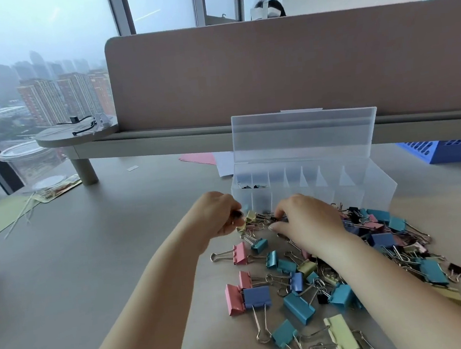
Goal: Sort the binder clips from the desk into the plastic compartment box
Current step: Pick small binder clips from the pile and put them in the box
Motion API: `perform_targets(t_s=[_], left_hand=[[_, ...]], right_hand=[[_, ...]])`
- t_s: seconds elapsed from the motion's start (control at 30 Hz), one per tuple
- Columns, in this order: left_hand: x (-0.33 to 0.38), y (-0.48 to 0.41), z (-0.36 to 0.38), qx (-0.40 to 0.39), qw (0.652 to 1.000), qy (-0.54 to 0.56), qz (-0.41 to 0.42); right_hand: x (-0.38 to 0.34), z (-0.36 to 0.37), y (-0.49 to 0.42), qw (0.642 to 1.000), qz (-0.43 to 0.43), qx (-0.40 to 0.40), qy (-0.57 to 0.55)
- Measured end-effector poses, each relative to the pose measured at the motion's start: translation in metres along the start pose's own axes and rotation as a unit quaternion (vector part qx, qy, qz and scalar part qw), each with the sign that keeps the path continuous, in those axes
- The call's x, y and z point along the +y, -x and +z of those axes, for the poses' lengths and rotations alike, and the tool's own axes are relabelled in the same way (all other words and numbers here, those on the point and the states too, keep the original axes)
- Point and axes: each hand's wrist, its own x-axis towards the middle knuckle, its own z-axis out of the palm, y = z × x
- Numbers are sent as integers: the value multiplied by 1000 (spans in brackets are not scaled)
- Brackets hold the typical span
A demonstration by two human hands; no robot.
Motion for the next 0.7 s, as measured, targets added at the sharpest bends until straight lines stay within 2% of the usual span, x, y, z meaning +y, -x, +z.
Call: perform_targets(t_s=[0.07, 0.13, 0.23, 0.33, 0.43, 0.47, 0.5, 0.53, 0.6, 0.63, 0.67, 0.7], left_hand=[[-1, -1, 2, -11, 999, -37, -9], [-6, -5, 6, 11, 985, -169, 34], [-16, -5, 6, 74, 916, -377, 113], [-22, -6, 2, 76, 896, -421, 120], [-24, -7, 0, 53, 888, -441, 122], [-24, -8, 0, 47, 888, -440, 128], [-25, -8, 0, 41, 889, -436, 132], [-25, -7, -1, 34, 891, -432, 136], [-25, -7, -1, 30, 896, -421, 141], [-24, -7, -2, 30, 899, -412, 143], [-23, -8, -3, 31, 903, -404, 144], [-22, -8, -5, 32, 905, -398, 146]], right_hand=[[-1, 3, 0, 1000, -8, 7, 18], [-1, 6, -1, 999, -12, 17, 26], [2, 9, -3, 999, -20, 27, 36], [5, 8, -3, 1000, -13, 21, -19], [4, -2, -8, 984, 29, 13, -175], [3, -6, -9, 966, 56, -2, -253], [2, -10, -10, 928, 88, -23, -362], [2, -15, -11, 864, 124, -48, -486], [3, -21, -12, 704, 190, -90, -678], [4, -23, -12, 655, 207, -103, -719], [5, -23, -12, 637, 215, -112, -732], [5, -22, -11, 639, 217, -117, -729]])
